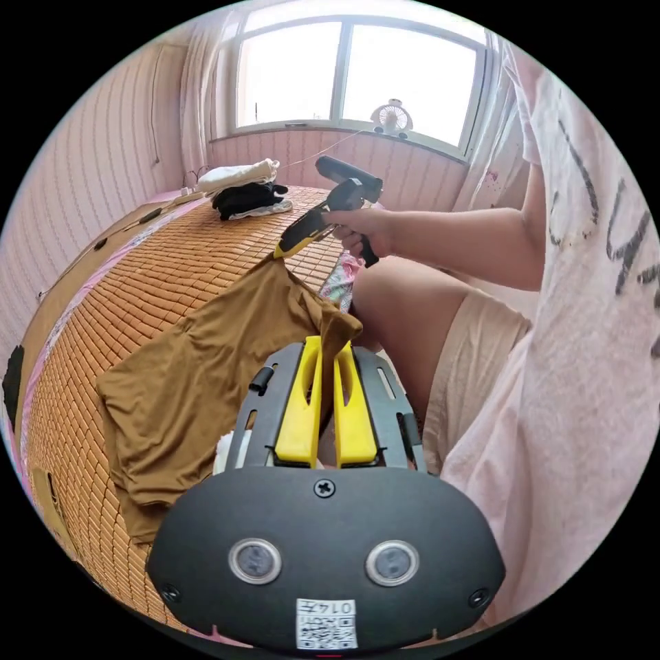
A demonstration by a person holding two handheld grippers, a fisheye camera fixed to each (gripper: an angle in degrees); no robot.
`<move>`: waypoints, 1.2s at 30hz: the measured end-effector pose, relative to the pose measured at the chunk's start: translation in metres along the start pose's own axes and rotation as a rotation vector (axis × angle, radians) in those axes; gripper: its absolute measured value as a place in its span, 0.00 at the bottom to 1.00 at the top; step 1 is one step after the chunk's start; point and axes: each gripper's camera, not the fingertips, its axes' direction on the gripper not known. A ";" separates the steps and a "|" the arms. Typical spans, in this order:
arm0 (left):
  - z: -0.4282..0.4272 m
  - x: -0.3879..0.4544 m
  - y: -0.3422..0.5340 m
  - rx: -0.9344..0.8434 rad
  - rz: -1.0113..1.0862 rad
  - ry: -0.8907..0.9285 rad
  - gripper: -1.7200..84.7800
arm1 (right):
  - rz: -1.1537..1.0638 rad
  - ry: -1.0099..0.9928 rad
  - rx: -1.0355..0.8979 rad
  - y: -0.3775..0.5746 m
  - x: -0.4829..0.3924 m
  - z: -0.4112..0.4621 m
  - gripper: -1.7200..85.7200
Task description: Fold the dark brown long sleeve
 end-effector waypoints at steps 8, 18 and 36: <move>-0.046 -0.038 0.005 0.315 -0.305 0.130 0.01 | -0.166 0.052 0.047 -0.039 -0.063 -0.077 0.03; -0.068 -0.119 0.079 0.197 -0.701 -0.188 0.02 | -0.376 0.073 -0.351 -0.153 -0.190 0.126 0.03; -0.092 -0.191 0.112 -0.017 -1.101 -0.154 0.11 | -0.682 0.394 -0.475 -0.165 -0.274 0.182 0.18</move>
